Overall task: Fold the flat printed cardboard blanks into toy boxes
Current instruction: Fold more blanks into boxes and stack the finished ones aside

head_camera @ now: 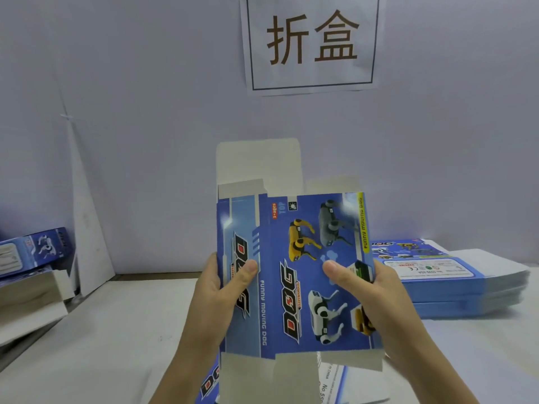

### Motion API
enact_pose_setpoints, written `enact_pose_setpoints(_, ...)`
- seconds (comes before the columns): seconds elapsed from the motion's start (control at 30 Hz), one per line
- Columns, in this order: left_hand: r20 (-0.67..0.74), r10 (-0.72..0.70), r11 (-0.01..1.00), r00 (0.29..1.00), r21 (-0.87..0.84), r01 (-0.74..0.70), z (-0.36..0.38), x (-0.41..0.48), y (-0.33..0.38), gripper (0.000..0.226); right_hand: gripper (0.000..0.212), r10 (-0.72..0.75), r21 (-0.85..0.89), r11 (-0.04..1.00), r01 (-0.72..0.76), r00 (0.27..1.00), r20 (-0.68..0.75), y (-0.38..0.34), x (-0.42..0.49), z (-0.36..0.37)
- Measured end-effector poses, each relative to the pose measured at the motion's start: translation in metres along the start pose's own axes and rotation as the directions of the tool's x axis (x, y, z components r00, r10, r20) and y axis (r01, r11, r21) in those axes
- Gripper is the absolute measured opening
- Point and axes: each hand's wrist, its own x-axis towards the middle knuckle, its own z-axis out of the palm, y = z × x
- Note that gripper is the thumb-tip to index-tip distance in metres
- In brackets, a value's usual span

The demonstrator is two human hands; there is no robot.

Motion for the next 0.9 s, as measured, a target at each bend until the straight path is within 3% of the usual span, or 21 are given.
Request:
enact_pose_setpoints(0.13, 0.098, -0.015, 0.999, 0.995, -0.05, 0.02, 0.003, -0.006, 0.004, 0.067, 0.022, -0.036, 0.015, 0.999, 0.036, 0.999, 0.037, -0.001, -0.002, -0.001)
enact_pose_setpoints(0.23, 0.188, 0.002, 1.0, 0.982, -0.015, 0.001, 0.005, -0.007, 0.007, 0.093, 0.03, -0.094, 0.037, 0.995, 0.093, 0.995, 0.042, -0.003, -0.003, 0.002)
enact_pose_setpoints(0.33, 0.278, 0.027, 1.0, 0.96, 0.005, -0.029, 0.006, -0.009, 0.008, 0.092, 0.045, -0.167, 0.069, 0.985, 0.159, 0.976, 0.137, -0.004, -0.007, 0.008)
enact_pose_setpoints(0.43, 0.368, 0.041, 0.997, 0.929, 0.05, -0.064, -0.003, -0.008, 0.004, 0.094, 0.04, -0.237, 0.051, 0.972, 0.231, 0.95, 0.204, -0.003, -0.007, 0.01)
enact_pose_setpoints(0.5, 0.373, 0.112, 0.974, 0.921, 0.142, -0.177, -0.008, -0.006, -0.002, 0.101, 0.038, -0.194, 0.245, 0.959, 0.141, 0.959, 0.206, -0.005, -0.006, 0.01)
enact_pose_setpoints(0.57, 0.361, 0.196, 0.919, 0.912, 0.257, -0.299, -0.009, -0.004, -0.009, 0.103, 0.055, -0.162, 0.439, 0.896, 0.063, 0.968, 0.192, -0.002, -0.004, 0.003)
enact_pose_setpoints(0.67, 0.35, 0.228, 0.871, 0.909, 0.343, -0.351, -0.01, -0.003, -0.015, 0.098, 0.068, -0.12, 0.592, 0.803, -0.07, 0.954, 0.275, -0.002, -0.005, 0.003)
enact_pose_setpoints(0.73, 0.35, 0.237, 0.854, 0.906, 0.369, -0.366, -0.013, -0.001, -0.017, 0.094, 0.074, -0.064, 0.541, 0.838, -0.072, 0.972, 0.228, -0.003, -0.006, -0.001)
enact_pose_setpoints(0.83, 0.366, 0.272, 0.821, 0.89, 0.395, -0.413, -0.018, 0.001, -0.018, 0.091, 0.071, -0.006, 0.541, 0.805, -0.245, 0.908, 0.419, 0.01, -0.001, -0.005)
enact_pose_setpoints(0.9, 0.374, 0.261, 0.817, 0.89, 0.405, -0.41, -0.02, 0.001, -0.018, 0.087, 0.063, 0.077, 0.472, 0.833, -0.29, 0.904, 0.42, 0.014, 0.007, -0.008)
